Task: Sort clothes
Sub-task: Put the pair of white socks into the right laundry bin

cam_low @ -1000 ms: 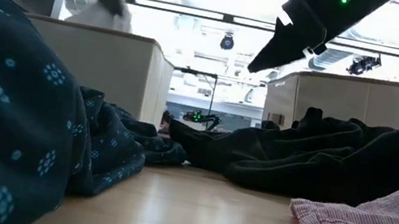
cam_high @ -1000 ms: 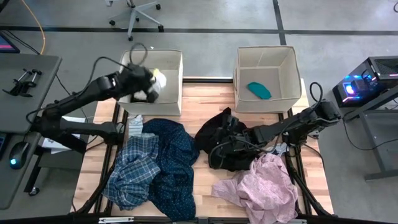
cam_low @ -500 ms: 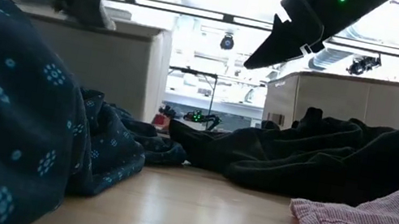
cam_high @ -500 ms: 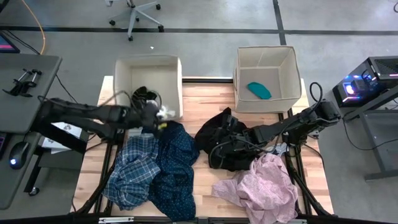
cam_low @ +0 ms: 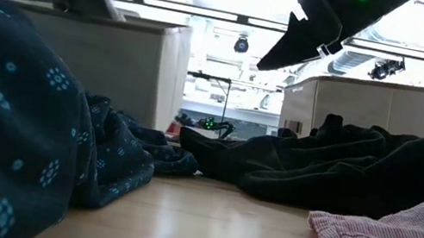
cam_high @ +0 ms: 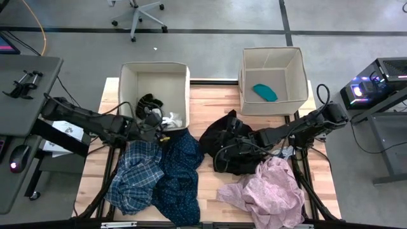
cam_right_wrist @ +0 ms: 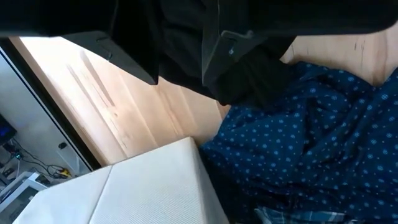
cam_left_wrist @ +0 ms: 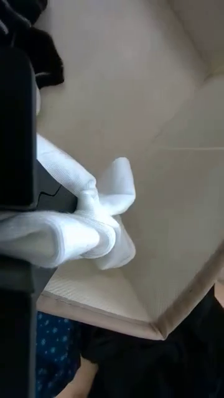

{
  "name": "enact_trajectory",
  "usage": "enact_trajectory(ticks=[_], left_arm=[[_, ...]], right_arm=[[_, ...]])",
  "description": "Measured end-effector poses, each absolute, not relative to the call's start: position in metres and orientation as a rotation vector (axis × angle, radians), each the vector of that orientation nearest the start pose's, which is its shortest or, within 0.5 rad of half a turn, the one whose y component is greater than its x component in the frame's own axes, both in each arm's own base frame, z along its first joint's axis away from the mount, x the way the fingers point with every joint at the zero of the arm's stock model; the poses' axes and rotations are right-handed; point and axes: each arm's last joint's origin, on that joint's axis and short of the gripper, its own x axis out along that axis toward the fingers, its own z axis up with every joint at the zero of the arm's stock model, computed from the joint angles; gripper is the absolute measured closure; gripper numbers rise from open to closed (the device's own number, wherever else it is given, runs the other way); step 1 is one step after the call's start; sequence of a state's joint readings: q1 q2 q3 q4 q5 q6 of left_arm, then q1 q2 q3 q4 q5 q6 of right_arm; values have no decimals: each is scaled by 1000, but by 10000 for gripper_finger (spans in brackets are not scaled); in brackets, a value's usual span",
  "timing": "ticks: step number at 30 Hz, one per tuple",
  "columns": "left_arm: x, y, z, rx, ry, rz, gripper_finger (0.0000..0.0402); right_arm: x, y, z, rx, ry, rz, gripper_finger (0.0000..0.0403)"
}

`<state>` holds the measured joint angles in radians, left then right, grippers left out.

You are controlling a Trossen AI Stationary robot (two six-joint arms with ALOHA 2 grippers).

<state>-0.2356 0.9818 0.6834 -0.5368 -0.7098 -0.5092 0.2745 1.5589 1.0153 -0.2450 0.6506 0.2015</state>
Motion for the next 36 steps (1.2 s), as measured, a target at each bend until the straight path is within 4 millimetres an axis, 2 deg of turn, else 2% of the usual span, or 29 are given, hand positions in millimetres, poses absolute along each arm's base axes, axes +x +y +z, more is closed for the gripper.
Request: enact_trajectory(ticks=[3, 5, 9, 12, 14, 17, 20, 24, 28, 31, 34, 36], left_arm=[[186, -24, 247, -6, 573, 654, 396], [187, -20, 258, 78, 526, 729, 396], [191, -11, 292, 267, 438, 917, 396], [194, -2, 321, 369, 403, 974, 398], [196, 4, 343, 384, 349, 931, 399], [198, 8, 370, 349, 217, 761, 399], [198, 7, 385, 277, 120, 559, 400], [203, 3, 383, 202, 103, 407, 400], [213, 2, 374, 166, 147, 388, 400], [223, 1, 366, 171, 184, 385, 400], [234, 0, 359, 176, 208, 378, 399], [241, -1, 355, 172, 220, 370, 398]], right_arm=[[315, 70, 228, -159, 660, -424, 290], [316, 69, 229, -152, 647, -428, 290], [319, 64, 231, -167, 628, -427, 290], [324, 59, 236, -188, 589, -429, 290], [328, 55, 241, -215, 542, -426, 290], [337, 49, 253, -283, 439, -404, 290], [346, 44, 272, -391, 359, -344, 280], [355, 44, 309, -484, 270, -270, 242], [360, 50, 342, -578, 185, -153, 190], [360, 52, 363, -626, 144, -165, 157], [360, 47, 378, -638, 128, -224, 145], [360, 40, 379, -607, 144, -248, 144]])
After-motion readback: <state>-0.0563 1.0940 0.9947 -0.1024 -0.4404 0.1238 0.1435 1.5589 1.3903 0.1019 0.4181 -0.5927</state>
